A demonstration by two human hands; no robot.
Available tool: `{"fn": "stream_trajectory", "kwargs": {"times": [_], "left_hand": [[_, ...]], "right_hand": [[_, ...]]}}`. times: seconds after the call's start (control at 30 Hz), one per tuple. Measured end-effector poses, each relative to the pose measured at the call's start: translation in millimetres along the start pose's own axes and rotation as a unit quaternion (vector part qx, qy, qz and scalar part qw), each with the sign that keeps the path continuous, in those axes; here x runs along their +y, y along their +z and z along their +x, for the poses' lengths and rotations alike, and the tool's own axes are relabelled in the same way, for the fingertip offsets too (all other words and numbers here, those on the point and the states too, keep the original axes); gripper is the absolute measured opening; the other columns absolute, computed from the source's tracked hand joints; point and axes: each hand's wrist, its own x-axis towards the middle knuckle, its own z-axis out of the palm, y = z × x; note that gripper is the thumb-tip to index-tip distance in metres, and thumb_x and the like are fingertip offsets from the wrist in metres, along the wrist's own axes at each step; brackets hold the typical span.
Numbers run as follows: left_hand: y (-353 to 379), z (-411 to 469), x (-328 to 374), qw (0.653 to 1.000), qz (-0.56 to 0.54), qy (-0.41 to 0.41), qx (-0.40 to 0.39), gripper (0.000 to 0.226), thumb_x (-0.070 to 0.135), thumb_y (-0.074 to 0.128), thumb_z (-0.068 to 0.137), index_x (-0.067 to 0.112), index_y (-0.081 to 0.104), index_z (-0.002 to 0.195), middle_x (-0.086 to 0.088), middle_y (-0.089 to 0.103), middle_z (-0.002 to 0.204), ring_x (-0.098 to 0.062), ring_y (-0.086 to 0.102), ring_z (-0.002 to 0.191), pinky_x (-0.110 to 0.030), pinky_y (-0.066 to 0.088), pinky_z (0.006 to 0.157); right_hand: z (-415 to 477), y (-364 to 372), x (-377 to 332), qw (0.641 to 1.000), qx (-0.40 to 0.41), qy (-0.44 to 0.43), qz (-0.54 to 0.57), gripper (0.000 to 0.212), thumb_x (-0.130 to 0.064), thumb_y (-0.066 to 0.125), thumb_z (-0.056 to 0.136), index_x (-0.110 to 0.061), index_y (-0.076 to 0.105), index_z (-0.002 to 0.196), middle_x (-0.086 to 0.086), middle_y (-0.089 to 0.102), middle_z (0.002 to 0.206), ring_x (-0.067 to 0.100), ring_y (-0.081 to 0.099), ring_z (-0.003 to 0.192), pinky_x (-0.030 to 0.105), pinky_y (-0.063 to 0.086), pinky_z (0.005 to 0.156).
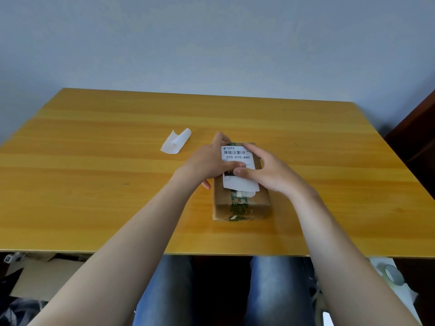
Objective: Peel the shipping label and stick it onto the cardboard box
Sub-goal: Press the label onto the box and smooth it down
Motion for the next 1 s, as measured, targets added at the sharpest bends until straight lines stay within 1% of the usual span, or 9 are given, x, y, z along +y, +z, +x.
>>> {"fn": "stream_trajectory", "kwargs": {"times": [0.07, 0.2, 0.3, 0.4, 0.53, 0.67, 0.77, 0.9, 1.0], "left_hand": [[-1.3, 2.6, -1.0, 1.000, -0.017, 0.003, -0.003, 0.063, 0.050, 0.077, 0.087, 0.034, 0.042, 0.136, 0.009, 0.061, 0.133, -0.026, 0.067, 0.099, -0.050, 0.064, 0.051], [-1.6, 5.7, -2.7, 1.000, -0.010, 0.012, 0.021, 0.053, 0.046, 0.077, 0.086, 0.033, 0.048, 0.129, 0.004, 0.067, 0.115, -0.024, 0.070, 0.094, -0.052, 0.063, 0.051], [-2.5, 6.6, -2.4, 1.000, -0.010, 0.012, 0.021, 0.050, 0.042, 0.076, 0.088, 0.031, 0.049, 0.127, 0.002, 0.066, 0.112, -0.025, 0.071, 0.092, -0.053, 0.063, 0.052], [-4.5, 7.4, -1.0, 1.000, -0.013, 0.012, 0.012, 0.049, 0.042, 0.078, 0.087, 0.030, 0.049, 0.124, 0.004, 0.067, 0.109, -0.023, 0.071, 0.092, -0.052, 0.064, 0.055], [-6.4, 7.2, -3.2, 1.000, -0.024, 0.016, -0.002, 0.053, 0.043, 0.082, 0.084, 0.031, 0.049, 0.124, 0.006, 0.067, 0.108, -0.022, 0.070, 0.095, -0.053, 0.065, 0.057], [-8.3, 2.8, -6.7, 0.999, -0.020, 0.012, -0.022, 0.062, 0.044, 0.082, 0.083, 0.036, 0.047, 0.133, 0.006, 0.063, 0.117, -0.022, 0.066, 0.102, -0.053, 0.065, 0.060], [-10.4, -0.6, -9.3, 0.998, -0.029, 0.004, -0.050, 0.070, 0.042, 0.083, 0.084, 0.041, 0.043, 0.141, 0.007, 0.059, 0.124, -0.022, 0.064, 0.106, -0.051, 0.066, 0.061], [-12.4, -4.3, -14.9, 0.992, -0.064, -0.013, -0.104, 0.086, 0.035, 0.086, 0.082, 0.048, 0.034, 0.149, 0.008, 0.054, 0.134, -0.022, 0.063, 0.112, -0.047, 0.067, 0.066], [-14.7, -6.5, -15.8, 0.990, -0.057, -0.019, -0.131, 0.096, 0.036, 0.088, 0.080, 0.052, 0.027, 0.152, 0.006, 0.055, 0.136, -0.021, 0.070, 0.105, -0.042, 0.067, 0.074]], "right_hand": [[4.1, 1.2, -2.4, 1.000, 0.017, -0.009, -0.006, 0.084, -0.052, 0.078, 0.089, -0.039, 0.038, 0.162, -0.020, 0.047, 0.143, 0.001, 0.048, 0.117, 0.006, 0.043, 0.073], [7.6, 1.7, -3.3, 0.999, 0.017, -0.007, -0.026, 0.082, -0.058, 0.071, 0.092, -0.039, 0.035, 0.163, -0.010, 0.046, 0.160, 0.009, 0.053, 0.119, 0.020, 0.048, 0.081], [7.5, 0.5, -3.3, 0.999, 0.013, -0.012, -0.043, 0.078, -0.060, 0.064, 0.097, -0.038, 0.032, 0.164, -0.011, 0.045, 0.161, 0.009, 0.052, 0.127, 0.020, 0.045, 0.080], [7.3, 0.7, -3.9, 0.999, 0.013, -0.007, -0.038, 0.079, -0.058, 0.067, 0.095, -0.038, 0.033, 0.164, -0.011, 0.046, 0.160, 0.006, 0.053, 0.119, 0.017, 0.046, 0.079], [5.0, -1.0, -8.9, 1.000, 0.009, 0.008, -0.013, 0.086, -0.057, 0.076, 0.089, -0.042, 0.034, 0.163, -0.020, 0.050, 0.148, 0.010, 0.061, 0.114, 0.025, 0.052, 0.074], [0.7, -2.7, -11.5, 0.999, -0.012, 0.026, -0.015, 0.097, -0.057, 0.082, 0.083, -0.046, 0.029, 0.163, -0.023, 0.051, 0.135, -0.003, 0.061, 0.098, 0.025, 0.051, 0.066], [-1.4, -2.6, -10.7, 0.999, -0.034, 0.042, -0.004, 0.107, -0.055, 0.087, 0.077, -0.049, 0.024, 0.163, -0.023, 0.050, 0.134, -0.004, 0.058, 0.100, 0.029, 0.055, 0.085], [-0.1, -1.7, -6.7, 0.997, -0.065, 0.047, -0.011, 0.129, -0.057, 0.095, 0.063, -0.049, 0.017, 0.165, -0.016, 0.044, 0.150, 0.014, 0.054, 0.123, 0.026, 0.050, 0.092], [1.8, -0.9, -1.5, 0.995, -0.077, 0.055, -0.023, 0.149, -0.071, 0.094, 0.040, -0.054, 0.013, 0.163, -0.015, 0.041, 0.156, 0.017, 0.052, 0.131, 0.040, 0.051, 0.106]]}}
